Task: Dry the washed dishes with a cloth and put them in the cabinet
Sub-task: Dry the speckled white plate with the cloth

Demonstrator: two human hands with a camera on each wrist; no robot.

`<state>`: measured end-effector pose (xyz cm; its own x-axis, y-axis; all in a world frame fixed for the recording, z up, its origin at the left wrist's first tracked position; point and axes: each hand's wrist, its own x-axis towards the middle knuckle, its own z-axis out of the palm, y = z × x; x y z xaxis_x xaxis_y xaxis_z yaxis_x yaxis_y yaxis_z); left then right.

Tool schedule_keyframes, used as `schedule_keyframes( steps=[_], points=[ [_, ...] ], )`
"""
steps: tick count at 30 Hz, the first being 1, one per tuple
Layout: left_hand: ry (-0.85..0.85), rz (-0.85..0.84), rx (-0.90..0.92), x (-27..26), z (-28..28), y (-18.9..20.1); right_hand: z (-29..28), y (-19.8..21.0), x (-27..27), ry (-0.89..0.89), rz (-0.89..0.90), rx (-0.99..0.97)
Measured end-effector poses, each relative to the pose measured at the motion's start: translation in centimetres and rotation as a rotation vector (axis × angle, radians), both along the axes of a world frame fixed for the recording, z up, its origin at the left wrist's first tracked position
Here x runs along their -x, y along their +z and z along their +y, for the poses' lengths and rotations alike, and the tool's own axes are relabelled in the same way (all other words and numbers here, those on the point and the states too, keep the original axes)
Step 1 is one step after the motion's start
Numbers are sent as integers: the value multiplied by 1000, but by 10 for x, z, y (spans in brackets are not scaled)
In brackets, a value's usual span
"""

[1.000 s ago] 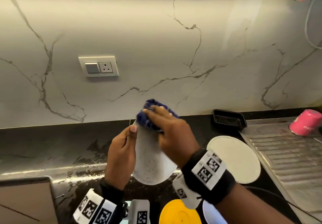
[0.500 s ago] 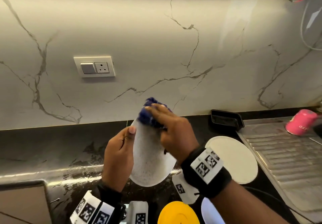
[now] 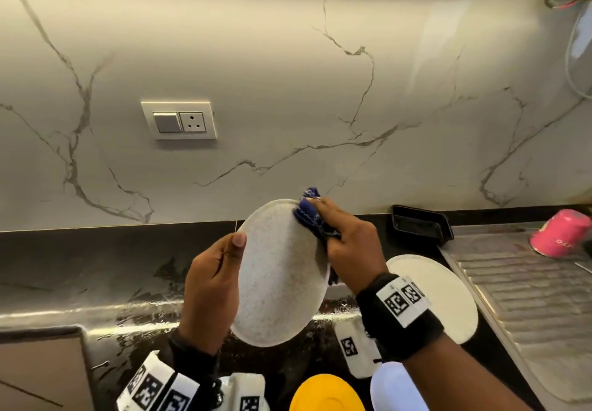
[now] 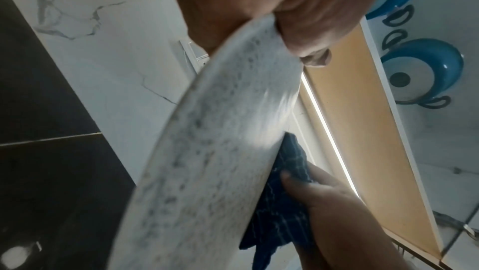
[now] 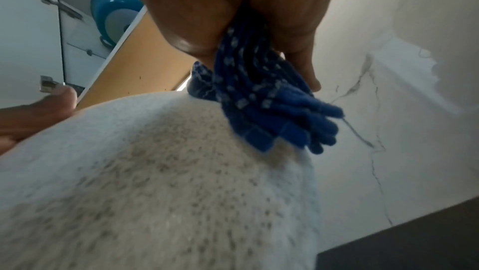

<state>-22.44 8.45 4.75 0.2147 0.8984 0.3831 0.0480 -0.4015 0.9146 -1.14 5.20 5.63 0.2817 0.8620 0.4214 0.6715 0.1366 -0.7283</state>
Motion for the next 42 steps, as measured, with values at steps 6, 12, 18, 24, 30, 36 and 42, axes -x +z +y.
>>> schedule_keyframes(
  steps=[6, 12, 18, 24, 30, 36, 42],
  points=[
    [-29, 128, -68, -9, -1, 5, -2, 12, 21, -19, -228, -75],
    [28, 89, -123, -9, 3, 11, 8, 16, 17, -66, -298, -82],
    [96, -23, -60, -2, 2, 2, -13, -14, 2, -113, -96, 102],
    [-3, 100, -57, -7, 8, 7, -11, -6, 7, -134, -130, 70],
    [59, 137, -185, -9, 6, 16, -1, 3, 11, -101, -220, 10],
    [6, 201, -181, -14, 4, 15, -10, -2, 7, -124, -119, 71],
    [20, 173, -184, -16, 7, 16, -6, 15, 19, -53, -163, -18]
  ],
)
